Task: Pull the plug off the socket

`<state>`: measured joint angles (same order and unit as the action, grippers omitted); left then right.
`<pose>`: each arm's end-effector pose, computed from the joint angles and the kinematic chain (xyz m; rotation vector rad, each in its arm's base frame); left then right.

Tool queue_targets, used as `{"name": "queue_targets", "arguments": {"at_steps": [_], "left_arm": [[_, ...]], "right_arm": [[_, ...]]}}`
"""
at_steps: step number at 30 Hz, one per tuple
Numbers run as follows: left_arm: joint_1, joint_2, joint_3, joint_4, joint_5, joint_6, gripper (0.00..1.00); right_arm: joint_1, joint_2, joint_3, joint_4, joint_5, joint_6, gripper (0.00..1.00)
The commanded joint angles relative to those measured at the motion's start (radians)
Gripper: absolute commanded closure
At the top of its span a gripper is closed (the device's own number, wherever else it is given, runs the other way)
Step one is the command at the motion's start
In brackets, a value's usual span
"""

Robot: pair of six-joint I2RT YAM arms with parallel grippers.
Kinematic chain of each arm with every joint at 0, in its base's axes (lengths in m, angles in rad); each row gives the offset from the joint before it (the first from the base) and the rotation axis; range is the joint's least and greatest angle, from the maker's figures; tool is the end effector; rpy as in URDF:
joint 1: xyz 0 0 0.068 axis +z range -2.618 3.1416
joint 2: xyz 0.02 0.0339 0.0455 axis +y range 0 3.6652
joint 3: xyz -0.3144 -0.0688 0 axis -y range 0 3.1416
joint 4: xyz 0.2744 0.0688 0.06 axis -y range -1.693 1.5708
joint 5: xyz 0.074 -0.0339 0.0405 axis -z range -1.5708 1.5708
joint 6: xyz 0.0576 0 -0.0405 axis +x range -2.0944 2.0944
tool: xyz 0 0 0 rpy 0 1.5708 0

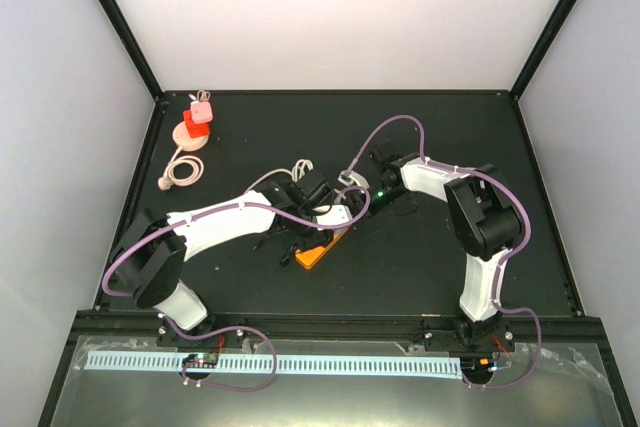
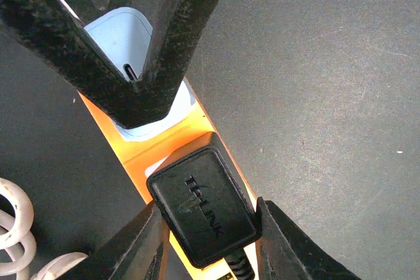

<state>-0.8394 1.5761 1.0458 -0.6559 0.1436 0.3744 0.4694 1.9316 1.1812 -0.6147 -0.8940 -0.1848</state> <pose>0.2195 -0.2570 0.2194 1.6191 2.2637 -0.3196 0.3320 0.2188 0.1567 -1.0177 2.5737 1.3521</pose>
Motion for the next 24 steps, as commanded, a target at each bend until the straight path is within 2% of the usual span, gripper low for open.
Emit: {"name": "queue_targets", "arguments": {"at_steps": [1,17,24], "left_arm": [[-0.013,-0.035,0.042,-0.018,0.0,-0.004,0.74],[-0.013,-0.079,0.08,-0.05,0.014,-0.017,0.79],[-0.01,-0.104,0.095,-0.099,0.034,-0.009,0.8]], "right_arm": [[0.006,0.021,0.003,0.002,0.033,-0.018,0.27],[0.007,0.0,-0.025,0.04,0.164,-0.017,0.28],[0.008,-0.005,-0.02,0.035,0.16,-0.016,0.27]]}}
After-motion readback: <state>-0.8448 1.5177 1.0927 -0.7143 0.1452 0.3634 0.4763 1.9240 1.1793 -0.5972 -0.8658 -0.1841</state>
